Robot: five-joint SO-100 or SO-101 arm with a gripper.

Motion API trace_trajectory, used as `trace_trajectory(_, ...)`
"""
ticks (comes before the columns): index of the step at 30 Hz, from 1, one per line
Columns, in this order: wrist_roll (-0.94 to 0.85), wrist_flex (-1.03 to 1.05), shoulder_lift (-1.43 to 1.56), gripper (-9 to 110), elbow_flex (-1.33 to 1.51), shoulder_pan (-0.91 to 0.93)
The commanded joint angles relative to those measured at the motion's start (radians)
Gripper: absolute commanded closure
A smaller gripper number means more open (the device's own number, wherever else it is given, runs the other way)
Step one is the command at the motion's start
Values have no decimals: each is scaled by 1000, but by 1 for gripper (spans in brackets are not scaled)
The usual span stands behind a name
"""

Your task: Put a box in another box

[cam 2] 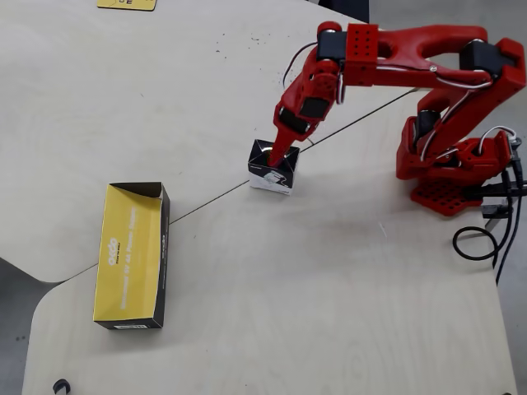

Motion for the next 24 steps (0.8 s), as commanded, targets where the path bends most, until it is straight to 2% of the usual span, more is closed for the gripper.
trace_trajectory(1,-89,-31,60,64,-12,-21)
trace_trajectory(8,-77,-74,-20,64,-46,-109)
trace_trajectory(17,-137,-156,-101,65,-38,-83)
trace_trajectory(24,-175,-25,-98,64,-178,-61)
